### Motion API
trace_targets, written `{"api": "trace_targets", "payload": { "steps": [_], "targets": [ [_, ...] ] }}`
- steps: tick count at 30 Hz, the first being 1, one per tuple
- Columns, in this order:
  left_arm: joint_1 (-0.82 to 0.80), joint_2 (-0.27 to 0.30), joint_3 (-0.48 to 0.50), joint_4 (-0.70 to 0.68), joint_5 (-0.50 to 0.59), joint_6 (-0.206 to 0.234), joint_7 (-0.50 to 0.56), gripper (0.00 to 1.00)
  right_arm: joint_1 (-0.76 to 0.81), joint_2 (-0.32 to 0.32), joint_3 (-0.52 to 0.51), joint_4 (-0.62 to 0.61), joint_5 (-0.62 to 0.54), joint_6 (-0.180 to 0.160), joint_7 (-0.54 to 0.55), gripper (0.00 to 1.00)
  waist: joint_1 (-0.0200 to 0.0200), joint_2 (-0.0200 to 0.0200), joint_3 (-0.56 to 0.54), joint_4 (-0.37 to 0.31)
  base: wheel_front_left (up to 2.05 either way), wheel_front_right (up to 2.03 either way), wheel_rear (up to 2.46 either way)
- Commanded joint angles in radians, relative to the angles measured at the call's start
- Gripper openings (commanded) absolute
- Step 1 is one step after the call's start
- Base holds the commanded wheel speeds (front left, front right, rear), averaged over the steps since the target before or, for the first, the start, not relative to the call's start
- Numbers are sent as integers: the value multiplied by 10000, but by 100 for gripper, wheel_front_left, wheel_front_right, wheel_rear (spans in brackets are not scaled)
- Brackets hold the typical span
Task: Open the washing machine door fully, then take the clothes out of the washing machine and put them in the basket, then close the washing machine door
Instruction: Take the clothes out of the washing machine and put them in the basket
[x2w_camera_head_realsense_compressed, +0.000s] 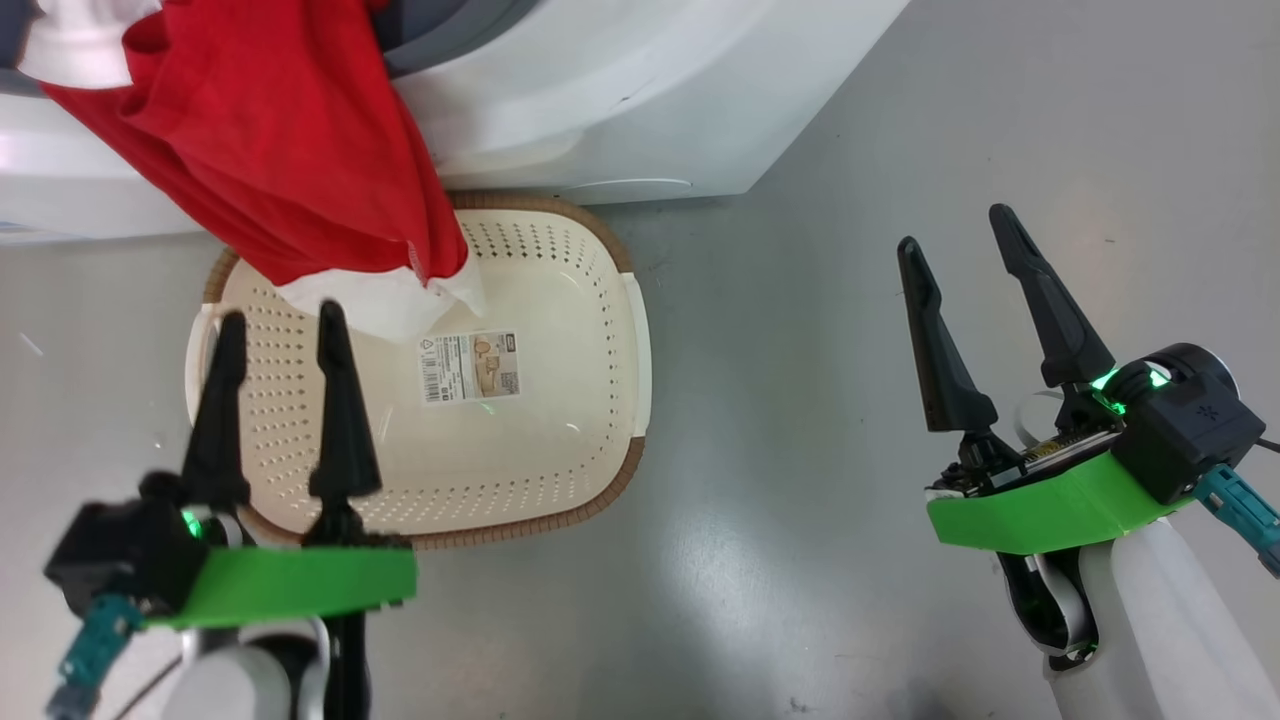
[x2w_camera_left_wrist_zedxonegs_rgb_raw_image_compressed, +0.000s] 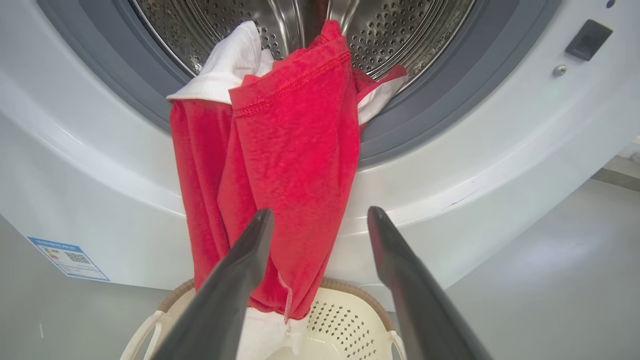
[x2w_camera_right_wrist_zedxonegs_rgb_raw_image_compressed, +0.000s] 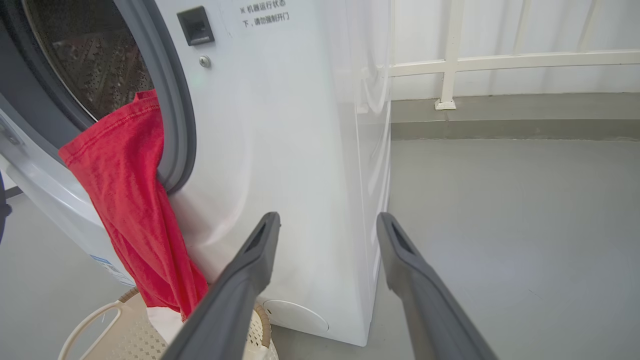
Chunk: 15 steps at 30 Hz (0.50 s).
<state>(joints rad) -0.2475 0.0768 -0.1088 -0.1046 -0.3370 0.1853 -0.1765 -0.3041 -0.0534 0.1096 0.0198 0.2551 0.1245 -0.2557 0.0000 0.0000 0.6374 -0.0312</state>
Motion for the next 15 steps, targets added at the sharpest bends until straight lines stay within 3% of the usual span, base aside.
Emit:
{"api": "trace_targets", "payload": {
  "steps": [1,15],
  "targets": [
    [-183,212,348,-124,-47,-6,-12,100,243,32,252,-234,84,62,-61,100,0,0,18,-10,0,0,0],
    [-2577,650,664,1795,-85,-172,-267,100,102,32,291,-236,158,62,-61,100,0,0,193,-209,0,0,0]
  ]
}}
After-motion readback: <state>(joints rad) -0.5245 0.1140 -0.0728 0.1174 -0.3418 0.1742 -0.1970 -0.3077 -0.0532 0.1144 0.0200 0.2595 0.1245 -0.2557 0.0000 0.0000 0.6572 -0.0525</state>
